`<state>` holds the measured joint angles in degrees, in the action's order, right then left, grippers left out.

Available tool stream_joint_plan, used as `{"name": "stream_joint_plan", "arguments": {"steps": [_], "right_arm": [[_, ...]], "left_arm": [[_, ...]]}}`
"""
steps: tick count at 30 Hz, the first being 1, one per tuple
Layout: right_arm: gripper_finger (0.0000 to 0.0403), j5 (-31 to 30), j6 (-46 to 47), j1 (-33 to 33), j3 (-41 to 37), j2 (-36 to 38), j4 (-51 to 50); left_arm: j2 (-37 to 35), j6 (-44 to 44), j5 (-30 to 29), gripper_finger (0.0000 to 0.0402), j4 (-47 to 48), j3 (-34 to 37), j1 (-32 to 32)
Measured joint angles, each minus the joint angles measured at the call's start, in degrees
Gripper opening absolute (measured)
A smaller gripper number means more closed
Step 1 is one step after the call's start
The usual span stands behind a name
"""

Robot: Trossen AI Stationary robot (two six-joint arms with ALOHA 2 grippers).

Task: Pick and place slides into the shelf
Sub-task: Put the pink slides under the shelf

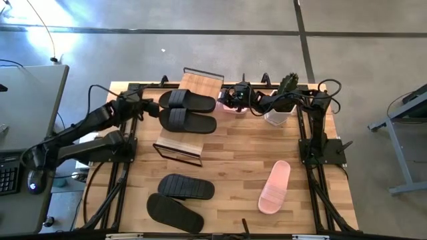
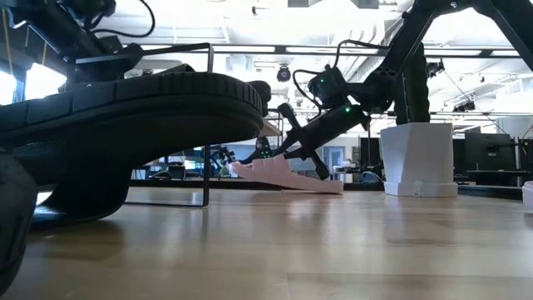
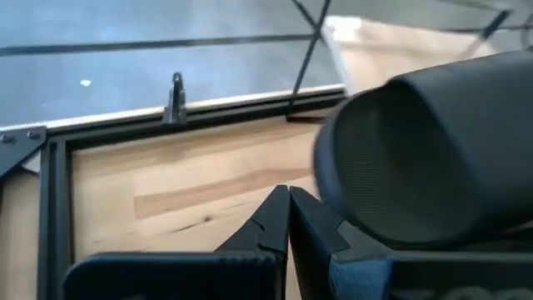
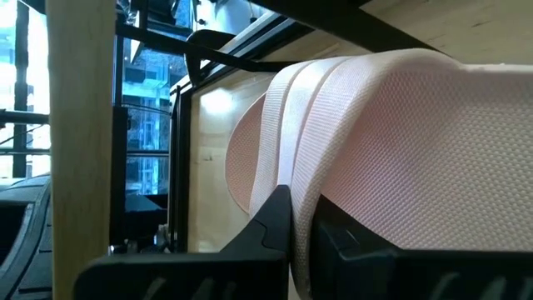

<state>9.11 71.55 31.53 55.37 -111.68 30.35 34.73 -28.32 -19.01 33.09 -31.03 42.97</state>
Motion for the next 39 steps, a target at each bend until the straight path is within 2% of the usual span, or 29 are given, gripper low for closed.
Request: {"name": "stream_joint_plan", "arguments": {"steps": [5, 7, 12, 22, 33, 39], "right_arm": [[0.0, -0.07, 0.34, 0.0, 0.0, 0.02, -0.04], [0.0, -0.09, 0.42, 0.0, 0.0, 0.02, -0.02], [0.0, 0.07, 0.52, 0.01, 0.01, 0.02, -0.06], [0.0005, 0.92, -0.33, 0.02, 0.02, 0.02, -0.09], [0.01, -3.1, -2.63, -0.03, 0.02, 0.02, -0.11], [0.0132, -3.29, -4.55, -0.32, 0.02, 0.02, -1.43]], "left_arm": [[4.14, 2.19, 9.63, 0.0, -3.27, 0.0, 4.21], [5.81, 2.59, 11.57, 0.0, -4.26, 0.0, 5.23], [8.62, 3.16, 11.96, 0.0, -6.12, 0.0, 5.41], [9.0, 3.92, 14.26, 0.0, -7.2, 0.0, 5.39], [9.0, 4.29, 14.19, 0.0, -6.92, 0.0, 5.39], [9.0, 4.29, 14.09, 0.0, -6.88, 0.0, 5.39]]}}
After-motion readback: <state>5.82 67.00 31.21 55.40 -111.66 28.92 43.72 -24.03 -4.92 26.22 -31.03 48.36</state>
